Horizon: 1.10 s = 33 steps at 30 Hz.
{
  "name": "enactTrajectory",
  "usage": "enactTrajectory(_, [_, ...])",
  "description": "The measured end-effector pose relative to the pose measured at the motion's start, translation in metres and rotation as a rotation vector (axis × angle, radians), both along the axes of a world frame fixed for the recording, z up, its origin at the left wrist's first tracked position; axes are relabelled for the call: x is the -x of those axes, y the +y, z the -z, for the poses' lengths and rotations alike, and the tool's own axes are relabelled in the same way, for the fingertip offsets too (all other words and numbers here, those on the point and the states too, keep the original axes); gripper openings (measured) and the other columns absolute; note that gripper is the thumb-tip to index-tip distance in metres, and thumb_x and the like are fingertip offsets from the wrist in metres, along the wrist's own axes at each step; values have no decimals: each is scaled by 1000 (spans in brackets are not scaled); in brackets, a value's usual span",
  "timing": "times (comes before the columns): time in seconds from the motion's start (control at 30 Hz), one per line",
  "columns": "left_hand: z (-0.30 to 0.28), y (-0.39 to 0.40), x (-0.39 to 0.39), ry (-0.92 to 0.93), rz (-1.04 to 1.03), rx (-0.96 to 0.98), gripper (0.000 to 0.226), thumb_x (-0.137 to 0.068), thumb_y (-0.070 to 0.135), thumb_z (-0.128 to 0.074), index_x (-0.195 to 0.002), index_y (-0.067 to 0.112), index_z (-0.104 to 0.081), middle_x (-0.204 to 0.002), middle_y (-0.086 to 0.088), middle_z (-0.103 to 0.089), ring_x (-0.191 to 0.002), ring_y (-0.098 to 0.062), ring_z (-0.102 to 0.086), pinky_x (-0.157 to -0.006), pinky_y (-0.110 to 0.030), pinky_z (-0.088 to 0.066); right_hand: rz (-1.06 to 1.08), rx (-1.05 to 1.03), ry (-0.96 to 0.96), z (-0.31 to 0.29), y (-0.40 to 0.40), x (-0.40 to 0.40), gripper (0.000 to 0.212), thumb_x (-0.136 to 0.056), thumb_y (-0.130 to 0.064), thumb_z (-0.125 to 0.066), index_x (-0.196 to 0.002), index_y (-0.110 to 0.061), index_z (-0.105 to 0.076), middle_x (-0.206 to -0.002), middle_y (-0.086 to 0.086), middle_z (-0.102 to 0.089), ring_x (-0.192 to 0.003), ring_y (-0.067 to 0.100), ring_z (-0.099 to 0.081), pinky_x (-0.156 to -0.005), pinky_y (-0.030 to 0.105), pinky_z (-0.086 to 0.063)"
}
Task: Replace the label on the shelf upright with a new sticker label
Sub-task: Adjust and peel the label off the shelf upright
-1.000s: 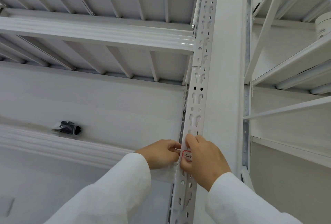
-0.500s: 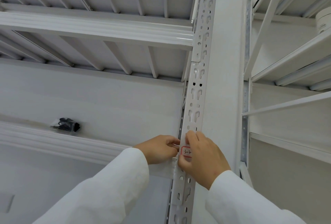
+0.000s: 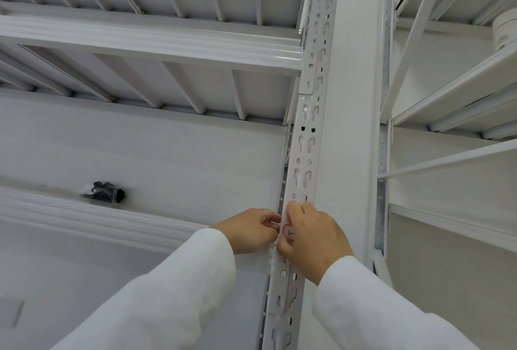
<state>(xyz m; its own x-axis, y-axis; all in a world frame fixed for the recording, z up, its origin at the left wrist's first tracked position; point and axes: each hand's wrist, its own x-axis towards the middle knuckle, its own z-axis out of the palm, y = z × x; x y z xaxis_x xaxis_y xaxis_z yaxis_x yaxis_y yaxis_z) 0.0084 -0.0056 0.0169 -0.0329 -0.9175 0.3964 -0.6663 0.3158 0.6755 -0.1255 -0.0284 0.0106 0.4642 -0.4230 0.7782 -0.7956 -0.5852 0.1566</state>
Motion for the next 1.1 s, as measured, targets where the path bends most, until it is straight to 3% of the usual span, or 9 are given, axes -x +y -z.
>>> enactTrajectory(0.13, [-1, 2, 1, -9, 0, 10, 45, -85, 3, -41, -127, 15, -54, -126, -1, -63, -119, -13, -56, -104, -24, -39, 26, -12, -5, 1, 1, -4, 18, -87, -25, -42, -88, -18, -26, -88, 1, -34, -75, 23, -38, -64, 27, -31])
enactTrajectory(0.43, [-1, 1, -1, -3, 1, -13, 48, -82, 4, -41, -125, 18, -55, -124, 0, -65, -117, -13, -58, -109, -30, -38, -61, -30, -39, 2, -3, 6, 18, -85, -32, -46, -89, -20, -32, -88, -1, -42, -76, 20, -42, -64, 25, -34])
enactTrajectory(0.57, [-2, 5, 3, 0, -4, 6, 44, -86, 3, -41, -125, 18, -55, -123, 2, -64, -112, -9, -57, -95, -18, -36, -46, -22, -56, 1, -2, 3, 17, -87, -29, -44, -88, -19, -31, -87, -1, -40, -75, 21, -40, -64, 26, -31])
enactTrajectory(0.77, [-2, 7, 4, -7, -5, 18, 47, -85, 1, -39, -127, 15, -53, -127, -1, -63, -118, -12, -56, -98, -19, -37, -6, -15, -55, 3, 1, -4, 17, -87, -25, -43, -88, -17, -28, -88, 1, -34, -75, 23, -37, -64, 27, -29])
enactTrajectory(0.9, [-2, 8, 4, -16, 0, 23, 45, -87, 2, -40, -127, 16, -53, -125, 1, -63, -112, -9, -56, -87, -14, -39, -40, -9, -46, 2, -2, 0, 14, -88, -27, -41, -88, -18, -31, -88, 1, -38, -75, 21, -40, -64, 26, -31])
enactTrajectory(1.1, [-3, 8, 4, -16, 6, 3, 47, -86, 2, -40, -130, 16, -51, -128, 1, -62, -113, -9, -56, -93, -17, -35, -73, -38, -42, -1, -3, 5, 19, -84, -33, -47, -89, -18, -35, -89, 0, -44, -76, 21, -44, -65, 25, -34])
